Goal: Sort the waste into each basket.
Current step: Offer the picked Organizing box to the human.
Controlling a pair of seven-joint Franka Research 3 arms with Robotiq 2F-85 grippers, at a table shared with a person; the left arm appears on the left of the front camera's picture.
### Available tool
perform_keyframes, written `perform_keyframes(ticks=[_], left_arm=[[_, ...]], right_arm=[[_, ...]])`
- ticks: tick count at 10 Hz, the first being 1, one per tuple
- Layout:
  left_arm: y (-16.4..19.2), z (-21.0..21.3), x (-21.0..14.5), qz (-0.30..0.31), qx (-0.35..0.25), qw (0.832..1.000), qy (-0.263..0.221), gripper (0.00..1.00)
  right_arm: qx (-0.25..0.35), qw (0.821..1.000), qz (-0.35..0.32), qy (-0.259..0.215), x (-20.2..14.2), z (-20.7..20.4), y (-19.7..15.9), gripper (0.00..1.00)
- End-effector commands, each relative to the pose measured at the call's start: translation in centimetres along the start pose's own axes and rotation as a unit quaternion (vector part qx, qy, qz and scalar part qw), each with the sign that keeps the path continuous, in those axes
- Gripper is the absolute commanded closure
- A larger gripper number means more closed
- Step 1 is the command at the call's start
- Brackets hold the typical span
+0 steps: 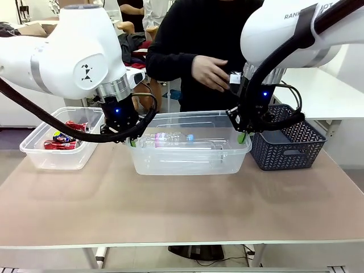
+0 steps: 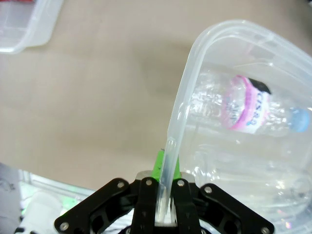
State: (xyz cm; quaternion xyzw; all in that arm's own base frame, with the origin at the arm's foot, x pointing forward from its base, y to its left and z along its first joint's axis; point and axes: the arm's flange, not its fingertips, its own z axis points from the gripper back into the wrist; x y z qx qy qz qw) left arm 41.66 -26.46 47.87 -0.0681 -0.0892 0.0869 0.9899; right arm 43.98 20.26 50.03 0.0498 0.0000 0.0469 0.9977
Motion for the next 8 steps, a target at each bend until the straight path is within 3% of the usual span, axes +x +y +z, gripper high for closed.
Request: perform_keyframes(ticks=[1, 8], left_arm=[[0.73, 0.12, 0.17, 0.008, -0.001, 1.0, -0.007, 1.0], [0.73, 0.12, 0.17, 0.008, -0.001, 1.0, -0.007, 1.0]], right_arm=[[0.002, 1.0, 0.012, 0.001, -0.05, 0.43, 0.19, 1.0], [0.002, 1.0, 0.012, 0.001, -0.05, 0.43, 0.19, 1.0]])
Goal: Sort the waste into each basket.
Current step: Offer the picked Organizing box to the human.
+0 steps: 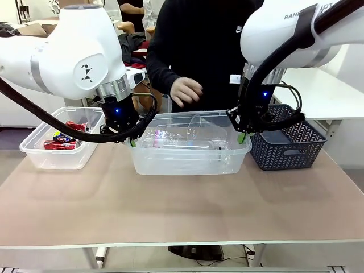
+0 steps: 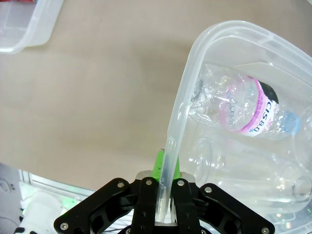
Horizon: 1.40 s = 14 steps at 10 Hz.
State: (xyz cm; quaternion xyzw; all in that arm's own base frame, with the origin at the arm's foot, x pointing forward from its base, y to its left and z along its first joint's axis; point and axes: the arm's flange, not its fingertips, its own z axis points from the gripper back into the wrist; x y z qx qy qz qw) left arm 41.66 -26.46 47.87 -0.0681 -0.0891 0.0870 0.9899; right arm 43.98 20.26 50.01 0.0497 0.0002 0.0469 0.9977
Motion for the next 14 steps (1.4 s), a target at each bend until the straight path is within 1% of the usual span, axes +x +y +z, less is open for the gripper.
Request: perform_keyframes(ticks=[1, 10, 11, 12, 13, 14], left_arm=[[0.7, 0.1, 0.2, 0.008, -0.001, 1.0, -0.007, 1.0], [0.7, 0.1, 0.2, 0.008, -0.001, 1.0, -0.007, 1.0], [0.7, 0.1, 0.2, 0.008, -0.001, 1.0, -0.007, 1.0], [0.0, 0.0, 0.0, 0.0, 0.0, 1.0, 0.0, 0.95], [-0.5, -0.6, 4.6, 0.019, -0.017, 1.0, -0.014, 0.95], [-0.6, -0.7, 7.1, 0.031, -0.016, 0.999, -0.031, 0.95]], right_arm=[[0.002, 1.0, 0.012, 0.001, -0.1, 0.4, 0.2, 1.0], [0.002, 1.0, 0.012, 0.001, -0.1, 0.4, 0.2, 1.0], [0.0, 1.0, 0.0, 0.0, 0.0, 0.0, 0.0, 0.94], [-0.004, 0.999, 0.023, 0.022, 3.9, 0.4, 1.0, 0.94], [0.004, 0.999, 0.03, 0.031, 8.8, 1.0, 1.7, 0.94], [0.017, 0.999, 0.015, 0.036, 12.0, 0.8, 2.2, 0.94]])
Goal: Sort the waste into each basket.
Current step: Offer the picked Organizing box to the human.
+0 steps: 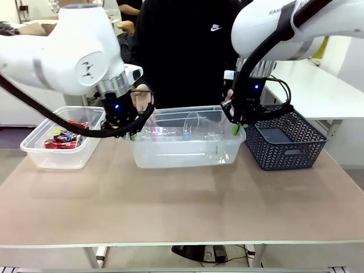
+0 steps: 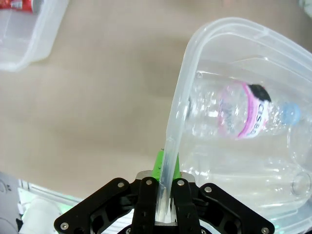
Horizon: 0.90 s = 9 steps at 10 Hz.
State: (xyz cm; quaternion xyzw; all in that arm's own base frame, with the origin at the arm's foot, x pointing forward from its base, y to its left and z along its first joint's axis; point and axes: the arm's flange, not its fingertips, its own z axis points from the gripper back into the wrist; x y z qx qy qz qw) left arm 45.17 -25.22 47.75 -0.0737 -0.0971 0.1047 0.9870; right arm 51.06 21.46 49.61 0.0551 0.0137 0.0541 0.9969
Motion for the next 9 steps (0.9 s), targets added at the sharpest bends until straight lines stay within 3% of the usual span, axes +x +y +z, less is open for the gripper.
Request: perform_keyframes(ticks=[1, 4, 5, 6, 9], left_arm=[[-1.3, -0.4, 4.8, 0.029, -0.013, 0.999, -0.041, 0.95], [-0.3, -1.2, 6.1, 0.065, -0.022, 0.994, -0.079, 0.95], [0.0, -1.5, 6.4, 0.087, -0.019, 0.994, -0.059, 0.95], [1.3, -1.8, 6.5, 0.038, 0.0, 0.998, -0.045, 0.95], [1.3, -1.8, 6.5, 0.038, 0.0, 0.998, -0.045, 0.95]], right_arm=[[0.011, 1.0, -0.001, 0.018, 6.7, 0.6, 2.2, 0.94], [0.024, 0.999, -0.014, 0.03, 7.1, -0.8, 2.6, 0.94], [0.032, 0.999, -0.013, 0.031, 6.7, -1.2, 2.5, 0.94], [0.019, 1.0, -0.002, 0.009, 8.4, -1.7, 1.0, 0.94], [0.019, 1.0, -0.002, 0.009, 8.4, -1.7, 1.0, 0.94]])
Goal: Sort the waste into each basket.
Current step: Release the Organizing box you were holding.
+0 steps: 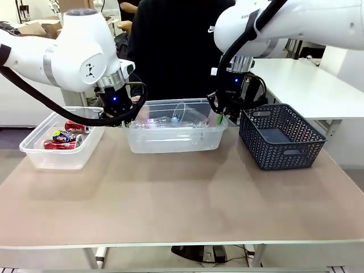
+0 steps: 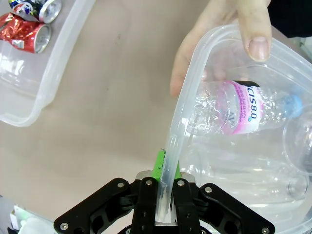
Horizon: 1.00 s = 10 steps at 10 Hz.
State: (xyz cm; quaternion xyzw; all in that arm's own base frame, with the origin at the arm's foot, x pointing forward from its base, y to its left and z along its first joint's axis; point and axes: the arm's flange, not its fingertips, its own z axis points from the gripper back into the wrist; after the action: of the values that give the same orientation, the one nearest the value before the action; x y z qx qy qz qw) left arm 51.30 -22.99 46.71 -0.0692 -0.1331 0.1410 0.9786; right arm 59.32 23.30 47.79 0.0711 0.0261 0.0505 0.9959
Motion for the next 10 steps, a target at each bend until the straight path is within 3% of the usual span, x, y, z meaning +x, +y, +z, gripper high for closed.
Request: perform_keyframes(ticks=[1, 5, 6, 7, 8, 9, 10], left_arm=[[0.1, 0.2, 0.3, 0.005, -0.004, 1.0, -0.005, 0.95], [0.1, 0.2, 0.3, 0.005, -0.004, 1.0, -0.005, 0.95], [0.1, 0.0, 0.1, 0.0, 0.0, 1.0, 0.0, 0.45], [-0.3, 0.3, -0.1, -0.011, 0.009, 1.0, -0.007, 0.38], [-0.6, 1.0, -0.4, -0.016, 0.006, 1.0, -0.022, 0.0], [-0.4, 1.9, -0.9, -0.023, -0.003, 0.999, -0.042, 0.0], [-0.3, 2.9, -1.5, -0.031, -0.026, 0.998, -0.052, 0.0]], right_arm=[[0.002, 1.0, 0.002, -0.002, -0.1, 0.1, 0.3, 0.94], [0.002, 1.0, 0.002, -0.002, -0.1, 0.1, 0.3, 0.94], [0.0, 1.0, 0.001, 0.0, 0.0, 0.0, 0.1, 0.8], [0.001, 1.0, 0.001, -0.018, -0.8, 0.6, -0.6, 0.34], [0.005, 0.999, -0.002, -0.042, -1.6, 1.3, -1.1, 0.22], [0.008, 0.998, -0.001, -0.061, -2.3, 2.1, -1.5, 0.0], [0.011, 0.997, -0.004, -0.082, -3.1, 3.1, -2.1, 0.0]])
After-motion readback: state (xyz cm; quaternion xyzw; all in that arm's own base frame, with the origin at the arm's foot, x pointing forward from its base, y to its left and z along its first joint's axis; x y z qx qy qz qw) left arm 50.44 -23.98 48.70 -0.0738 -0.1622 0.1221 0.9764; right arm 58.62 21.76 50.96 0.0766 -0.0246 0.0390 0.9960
